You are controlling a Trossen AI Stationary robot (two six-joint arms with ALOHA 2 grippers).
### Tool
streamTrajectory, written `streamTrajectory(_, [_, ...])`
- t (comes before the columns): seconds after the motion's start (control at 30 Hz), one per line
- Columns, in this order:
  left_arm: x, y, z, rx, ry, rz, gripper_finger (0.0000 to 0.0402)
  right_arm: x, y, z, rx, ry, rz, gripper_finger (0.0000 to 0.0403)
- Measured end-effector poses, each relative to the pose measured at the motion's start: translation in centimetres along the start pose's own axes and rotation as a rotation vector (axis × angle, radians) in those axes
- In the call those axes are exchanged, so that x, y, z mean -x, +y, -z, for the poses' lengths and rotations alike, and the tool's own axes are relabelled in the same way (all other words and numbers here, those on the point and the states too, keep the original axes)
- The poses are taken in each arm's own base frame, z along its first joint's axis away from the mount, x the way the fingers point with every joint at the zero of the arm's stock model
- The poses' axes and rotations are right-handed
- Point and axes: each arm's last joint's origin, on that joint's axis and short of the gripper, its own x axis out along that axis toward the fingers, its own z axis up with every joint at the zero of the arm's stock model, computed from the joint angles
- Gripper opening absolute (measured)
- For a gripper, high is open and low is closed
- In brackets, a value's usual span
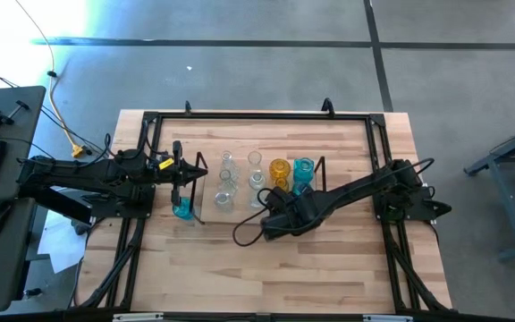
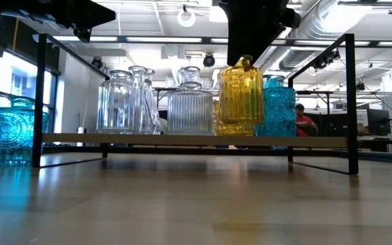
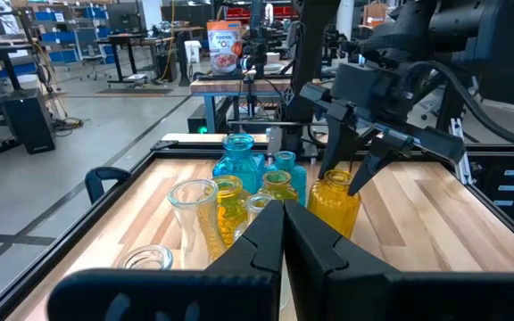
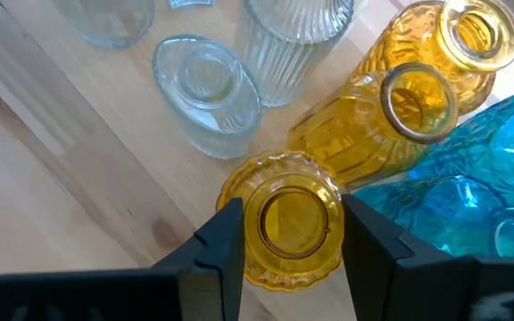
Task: Sort vases onto shelf
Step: Put the yellow vase on the shelf aligned with the other yellow vases
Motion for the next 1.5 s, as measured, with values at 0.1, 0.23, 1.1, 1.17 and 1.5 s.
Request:
streamTrajectory(0.1, [0.0, 0.0, 0.0, 0.000, 0.000, 0.000, 0.0000, -0.1, 0.1, 0.0, -0.018, -0.006, 0.007, 0.0115])
streamTrajectory(0.23, [0.0, 0.0, 0.0, 0.001, 0.000, 0.000, 0.0000, -0.9, 0.5, 0.4, -0.023, 0.010, 0.029, 0.0115])
streamTrajectory(1.1, [0.0, 0.0, 0.0, 0.006, 0.000, 0.001, 0.0000, -0.6, 0.9, 0.1, -0.009, -0.011, 0.017, 0.0211])
streamTrajectory(1.17, [0.0, 0.0, 0.0, 0.006, 0.000, 0.001, 0.0000, 0.3, 0.8, -0.4, 0.013, -0.021, 0.010, 0.0211])
streamTrajectory(1.5, [0.0, 0.0, 0.0, 0.006, -0.001, 0.001, 0.0000, 3.1, 1.5, 0.0, 0.249, 0.129, -0.152, 0.0122])
